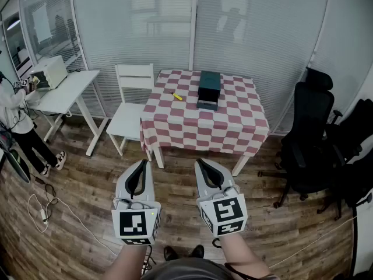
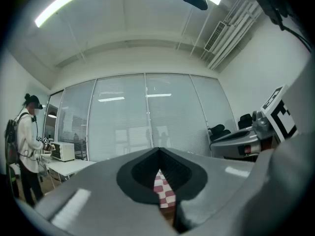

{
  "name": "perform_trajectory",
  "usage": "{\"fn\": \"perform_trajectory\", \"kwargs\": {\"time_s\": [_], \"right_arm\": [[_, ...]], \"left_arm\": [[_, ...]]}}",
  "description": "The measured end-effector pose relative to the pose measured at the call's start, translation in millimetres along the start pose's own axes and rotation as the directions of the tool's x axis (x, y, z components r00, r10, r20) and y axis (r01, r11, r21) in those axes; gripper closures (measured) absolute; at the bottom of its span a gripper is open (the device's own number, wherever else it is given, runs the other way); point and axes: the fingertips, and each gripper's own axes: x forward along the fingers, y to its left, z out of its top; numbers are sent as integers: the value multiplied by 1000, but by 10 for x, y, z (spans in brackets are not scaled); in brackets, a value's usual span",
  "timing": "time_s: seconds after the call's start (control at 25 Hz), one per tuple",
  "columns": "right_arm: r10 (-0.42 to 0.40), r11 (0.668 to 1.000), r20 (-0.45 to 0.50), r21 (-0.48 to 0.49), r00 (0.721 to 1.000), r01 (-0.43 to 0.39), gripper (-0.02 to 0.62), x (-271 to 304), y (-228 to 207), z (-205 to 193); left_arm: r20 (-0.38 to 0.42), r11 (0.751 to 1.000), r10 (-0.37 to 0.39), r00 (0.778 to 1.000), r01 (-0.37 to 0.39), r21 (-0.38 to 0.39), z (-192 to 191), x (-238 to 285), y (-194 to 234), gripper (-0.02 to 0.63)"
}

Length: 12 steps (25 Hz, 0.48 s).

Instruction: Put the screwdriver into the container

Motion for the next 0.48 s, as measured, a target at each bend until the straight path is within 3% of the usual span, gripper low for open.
{"fn": "perform_trajectory", "kwargs": {"time_s": [0.48], "right_arm": [[32, 999, 24, 29, 999, -33, 572, -78, -166, -46]], "left_arm": [[-11, 1000, 17, 1000, -17, 14, -2, 67, -221, 606]]}}
